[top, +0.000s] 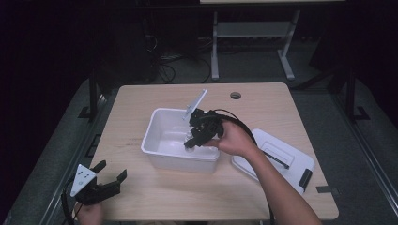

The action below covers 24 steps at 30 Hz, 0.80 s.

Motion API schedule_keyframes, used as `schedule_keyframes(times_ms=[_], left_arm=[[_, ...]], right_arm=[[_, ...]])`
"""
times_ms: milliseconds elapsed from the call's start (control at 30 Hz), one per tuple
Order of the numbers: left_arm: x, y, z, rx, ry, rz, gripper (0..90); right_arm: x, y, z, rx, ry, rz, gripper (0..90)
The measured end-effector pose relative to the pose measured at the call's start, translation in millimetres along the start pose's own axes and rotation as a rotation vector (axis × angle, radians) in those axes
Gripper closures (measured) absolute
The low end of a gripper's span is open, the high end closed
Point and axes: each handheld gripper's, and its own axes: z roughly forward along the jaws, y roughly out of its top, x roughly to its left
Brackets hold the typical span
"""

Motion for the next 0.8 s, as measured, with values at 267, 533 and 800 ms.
schedule_keyframes(times_ms=[267,533,800], left_arm=[[0.8,-0.1,-0.7,-0.002,0.002,-0.002,13.0],[1.6,-0.2,-0.7,-0.002,0.002,-0.001,13.0],[1.0,-0.1,-0.8,0.0,0.002,-0.001,13.0]], right_arm=[[-0.8,3.2,11.0,0.015,0.004,-0.007,59.5],[-5.4,2.8,19.6,0.026,0.013,0.002,59.5],[-8.1,-1.7,30.2,0.049,0.024,0.016,59.5]])
